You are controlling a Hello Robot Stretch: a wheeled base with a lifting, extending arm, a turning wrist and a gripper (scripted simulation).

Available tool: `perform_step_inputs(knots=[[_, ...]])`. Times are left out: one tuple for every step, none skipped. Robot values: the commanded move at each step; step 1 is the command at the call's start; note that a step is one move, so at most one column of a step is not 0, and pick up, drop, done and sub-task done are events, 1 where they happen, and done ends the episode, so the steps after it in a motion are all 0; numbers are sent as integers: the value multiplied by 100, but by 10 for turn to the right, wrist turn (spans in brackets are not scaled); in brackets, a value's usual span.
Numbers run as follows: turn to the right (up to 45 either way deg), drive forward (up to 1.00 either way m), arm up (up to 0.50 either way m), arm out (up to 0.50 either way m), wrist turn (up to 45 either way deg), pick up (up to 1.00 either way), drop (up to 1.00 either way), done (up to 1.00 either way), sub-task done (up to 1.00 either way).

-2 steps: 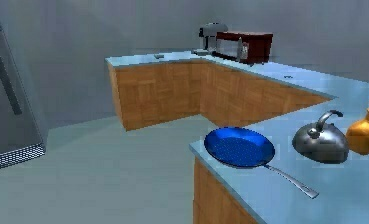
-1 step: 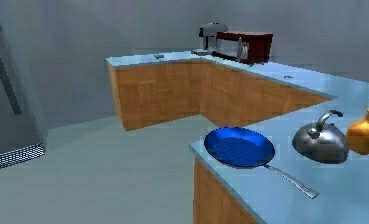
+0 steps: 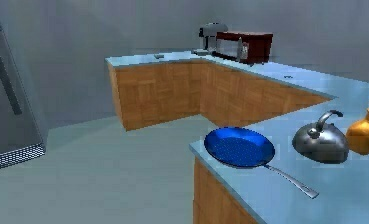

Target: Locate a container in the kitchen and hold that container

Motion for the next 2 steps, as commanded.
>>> perform_step_inputs(knots=[[0, 0, 0, 30, 0, 0, 0, 0, 0], [0, 0, 0, 0, 450, 0, 0, 0, 0]])
